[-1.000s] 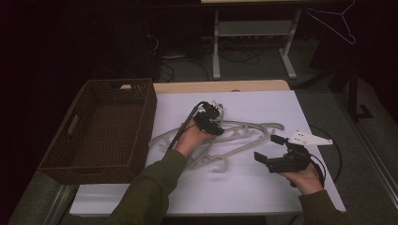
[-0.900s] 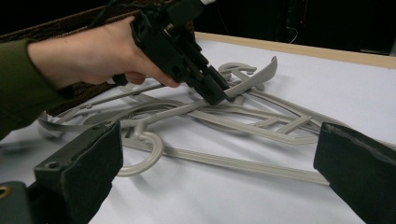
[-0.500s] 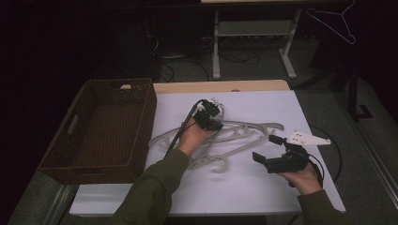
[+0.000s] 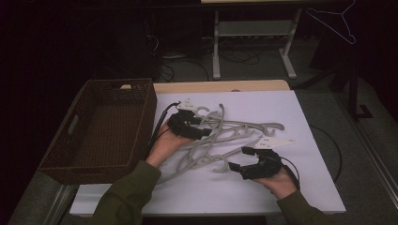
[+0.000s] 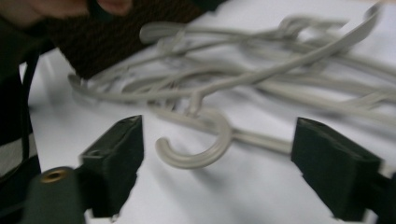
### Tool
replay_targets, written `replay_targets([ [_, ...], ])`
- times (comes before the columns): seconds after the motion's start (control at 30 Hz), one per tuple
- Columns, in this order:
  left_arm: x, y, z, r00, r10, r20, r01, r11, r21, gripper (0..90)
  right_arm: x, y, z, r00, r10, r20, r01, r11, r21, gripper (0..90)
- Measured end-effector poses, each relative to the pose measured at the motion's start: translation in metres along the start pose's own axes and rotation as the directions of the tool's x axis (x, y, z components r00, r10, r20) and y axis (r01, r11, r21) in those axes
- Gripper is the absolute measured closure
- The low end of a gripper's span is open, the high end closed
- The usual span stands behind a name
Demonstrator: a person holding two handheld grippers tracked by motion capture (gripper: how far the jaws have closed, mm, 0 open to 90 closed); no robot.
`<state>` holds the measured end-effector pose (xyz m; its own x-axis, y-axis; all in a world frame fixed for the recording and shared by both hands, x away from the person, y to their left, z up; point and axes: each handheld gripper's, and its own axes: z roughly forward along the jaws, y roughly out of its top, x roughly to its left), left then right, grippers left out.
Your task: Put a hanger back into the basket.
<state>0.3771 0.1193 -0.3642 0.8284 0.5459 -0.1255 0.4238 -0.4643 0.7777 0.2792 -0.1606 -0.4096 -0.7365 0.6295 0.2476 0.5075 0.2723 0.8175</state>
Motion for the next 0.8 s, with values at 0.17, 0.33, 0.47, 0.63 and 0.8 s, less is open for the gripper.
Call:
replay_targets([
  [0.17, -0.007, -0.024, -0.014, 1.0000, -0.009, 0.002, 0.009, 0.9999, -0.007, 30.9, 0.009, -0.003, 0.024, 0.9998, -0.010, 0.017, 0.009, 0.998, 0.070, 7.9],
  [0.33, -0.011, -0.036, -0.030, 0.9997, 0.007, -0.021, -0.007, 0.9999, -0.011, 25.6, 0.016, -0.005, 0.048, 0.9979, -0.030, 0.057, 0.023, 0.991, 0.128, 4.9],
  [0.47, -0.014, -0.045, -0.042, 0.9995, 0.005, -0.030, -0.005, 0.9997, -0.024, 25.4, 0.016, -0.004, 0.062, 0.9978, -0.032, 0.058, 0.022, 0.985, 0.168, 3.7],
  [0.63, -0.014, -0.049, -0.043, 0.9995, 0.002, -0.030, -0.003, 0.9998, -0.021, 25.5, 0.017, -0.004, 0.070, 0.9974, -0.036, 0.062, 0.023, 0.982, 0.188, 10.5],
  [0.8, -0.013, -0.052, -0.038, 0.9994, 0.015, -0.033, -0.015, 0.9999, 0.006, 25.7, 0.018, -0.004, 0.071, 0.9971, -0.038, 0.065, 0.024, 0.979, 0.203, 21.7],
])
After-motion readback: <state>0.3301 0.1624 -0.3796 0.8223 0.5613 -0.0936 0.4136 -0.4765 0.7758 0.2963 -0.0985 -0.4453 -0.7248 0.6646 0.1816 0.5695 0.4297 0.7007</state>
